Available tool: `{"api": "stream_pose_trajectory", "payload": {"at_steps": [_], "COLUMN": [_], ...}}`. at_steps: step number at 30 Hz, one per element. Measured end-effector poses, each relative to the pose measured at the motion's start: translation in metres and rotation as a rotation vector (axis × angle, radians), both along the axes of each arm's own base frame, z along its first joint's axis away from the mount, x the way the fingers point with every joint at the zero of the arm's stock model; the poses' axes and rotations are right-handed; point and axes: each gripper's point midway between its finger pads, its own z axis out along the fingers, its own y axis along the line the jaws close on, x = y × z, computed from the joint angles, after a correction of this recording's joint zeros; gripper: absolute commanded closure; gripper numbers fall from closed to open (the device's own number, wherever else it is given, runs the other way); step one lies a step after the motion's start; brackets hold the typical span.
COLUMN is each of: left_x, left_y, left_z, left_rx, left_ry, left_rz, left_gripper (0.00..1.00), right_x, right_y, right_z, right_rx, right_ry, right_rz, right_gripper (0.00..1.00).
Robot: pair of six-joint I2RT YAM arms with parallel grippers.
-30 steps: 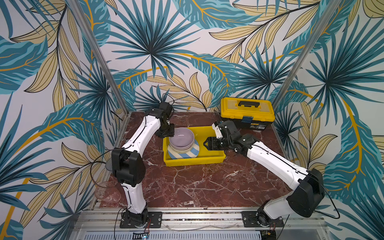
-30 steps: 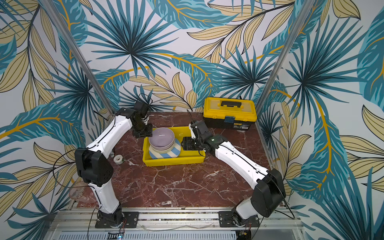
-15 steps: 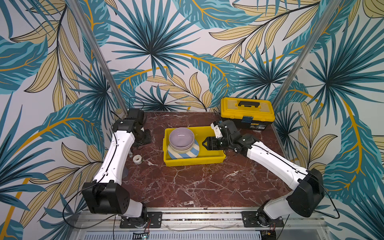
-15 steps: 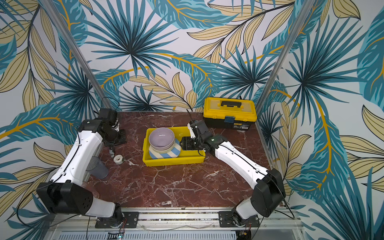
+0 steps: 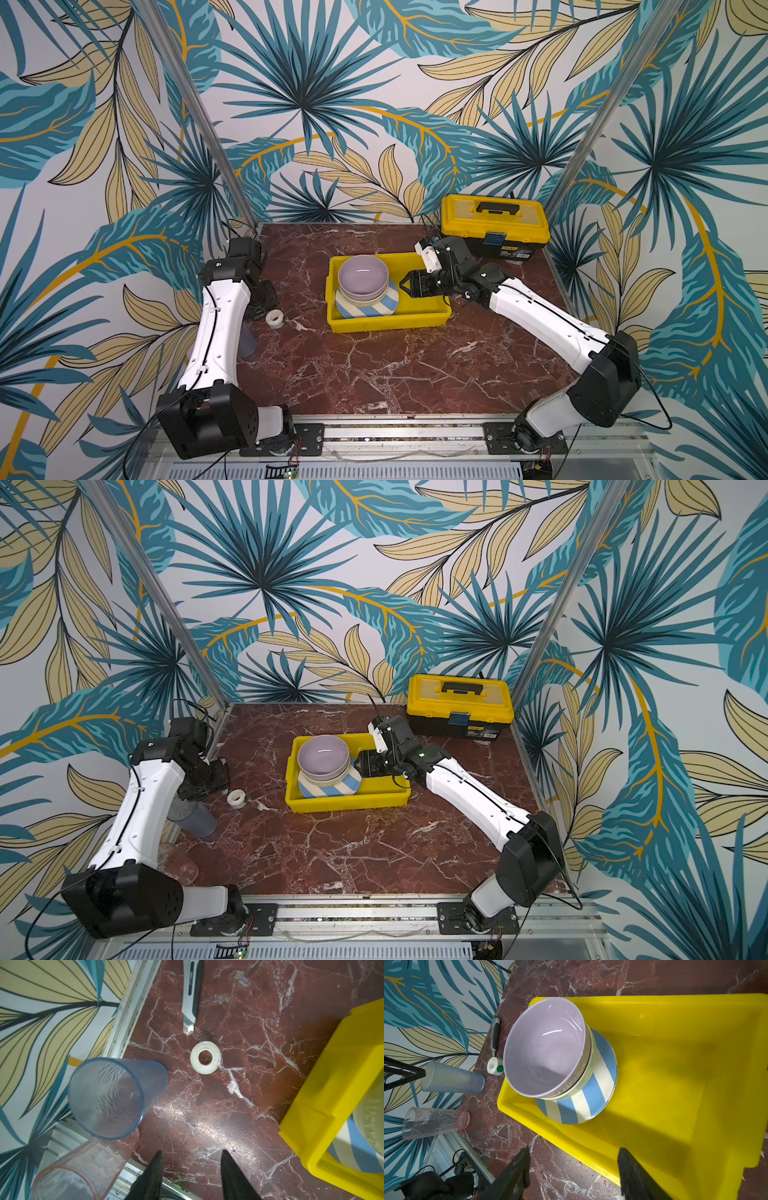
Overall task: Place the mixed dishes into the plastic bin
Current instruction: 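Move the left gripper back to the frosted blue cup beside the bin, then close the left gripper on the frosted blue cup rim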
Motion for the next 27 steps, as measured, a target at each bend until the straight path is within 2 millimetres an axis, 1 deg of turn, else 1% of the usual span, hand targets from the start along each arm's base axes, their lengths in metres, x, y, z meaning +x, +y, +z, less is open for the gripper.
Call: {"api": "stream_pose_trajectory", "payload": {"at_steps": [5,8,12,18,22,27], "left_x": [-0.012,-0.019,-0.025,-0.026,-0.026,-0.020], "left_y": [0.012,0.022,0.035,0.055,0.057,0.057], "left_z": [-0.011,-0.015,-0.015,-0.012,-0.014,-0.023], "left_rx": [0.001,-0.001,0.003,0.011,-0.013,-0.040], "left_ry": [0.043,0.062,0.067,0.067,0.067,0.081], "left_rz": [0.044,0.078,0.120,0.173,0.187,0.178], "left_gripper": [0.54,0.55,0.57,0.61,0.62,0.68], "right_x": [0.002,0.004,0.003,0.004,0.008,0.010], "right_y": [0.002,0.004,0.006,0.015,0.019,0.023], "right_z": [0.005,0.007,0.008,0.006,0.011,0.012], "right_rx": [-0.015,-0.017,-0.008,0.011,0.016,0.022], "right_ry": [-0.014,-0.016,-0.008,0.020,0.018,0.022], "right_rz": [0.025,0.031,0.040,0.063,0.072,0.079], "right_gripper": [0.32,0.32,0.32,0.32,0.32,0.32]}}
